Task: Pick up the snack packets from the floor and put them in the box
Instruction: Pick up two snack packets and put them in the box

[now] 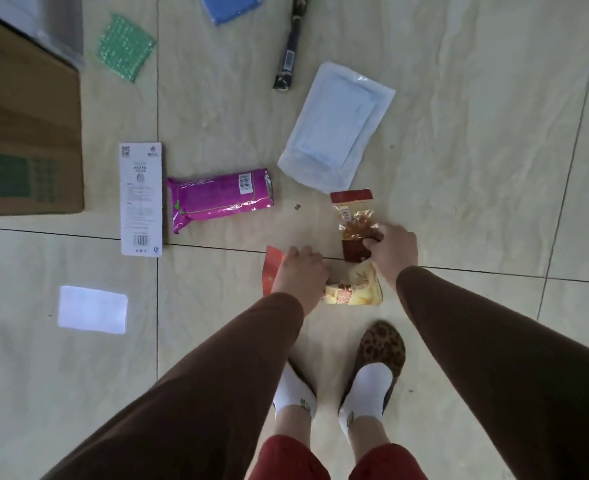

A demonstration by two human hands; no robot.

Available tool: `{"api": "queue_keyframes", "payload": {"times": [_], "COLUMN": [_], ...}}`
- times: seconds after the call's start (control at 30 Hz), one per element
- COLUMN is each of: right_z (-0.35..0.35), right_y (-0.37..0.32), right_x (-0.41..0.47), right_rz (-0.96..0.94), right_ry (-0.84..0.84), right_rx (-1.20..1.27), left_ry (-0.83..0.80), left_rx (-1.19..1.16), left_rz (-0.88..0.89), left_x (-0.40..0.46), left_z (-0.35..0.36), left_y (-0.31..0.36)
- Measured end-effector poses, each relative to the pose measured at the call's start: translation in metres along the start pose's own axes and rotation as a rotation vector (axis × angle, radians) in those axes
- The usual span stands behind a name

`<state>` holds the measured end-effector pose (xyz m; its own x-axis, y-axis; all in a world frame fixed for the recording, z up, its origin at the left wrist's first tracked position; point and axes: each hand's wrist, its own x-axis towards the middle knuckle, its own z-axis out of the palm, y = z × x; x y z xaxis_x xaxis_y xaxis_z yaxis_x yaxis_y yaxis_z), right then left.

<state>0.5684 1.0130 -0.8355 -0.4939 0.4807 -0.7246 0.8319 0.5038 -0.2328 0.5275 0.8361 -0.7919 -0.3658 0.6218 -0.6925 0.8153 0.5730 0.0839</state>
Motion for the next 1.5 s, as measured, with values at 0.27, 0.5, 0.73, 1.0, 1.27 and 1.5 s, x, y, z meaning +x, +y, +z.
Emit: {"api": "queue_keyframes", "payload": {"times": [0.27,0.5,0.73,1.0,1.27,1.5], "right_z": [-0.070,-0.089,-0.069,-0.040,-0.035,-0.045], "right_y": [-0.050,-0.113,-0.138,-0.152,-0.173,-0.174], "right_x": [-0.045,-0.028,0.029,0.081,0.095,0.092], "right_rz": [-0.024,0.168,0.156,0.347,0.410,0.314], "right_ry": [0.080,0.079,0.124,0.148,0.136,0.105], "right_rx": [0.149,0.569,0.678,0.419,0.874,0.891], "left_ry": [0.008,0.194,0.166,0.238,0.161,0.032], "left_rx": [-0.413,-0.715,-0.575,-0.526,-0.650,-0.871], "left_rz": [-0.261,-0.453,-0.364,-0.402,-0.424,-0.511], "left_x": [-0.060,-0.063,-0.017,0.021,0.039,0.036], "left_z": [-0.040,-0.055,-0.030,-0.026,-0.025,-0.022], "left_y": [-0.063,-0.124,-0.160,-0.180,-0.194,-0.186]}}
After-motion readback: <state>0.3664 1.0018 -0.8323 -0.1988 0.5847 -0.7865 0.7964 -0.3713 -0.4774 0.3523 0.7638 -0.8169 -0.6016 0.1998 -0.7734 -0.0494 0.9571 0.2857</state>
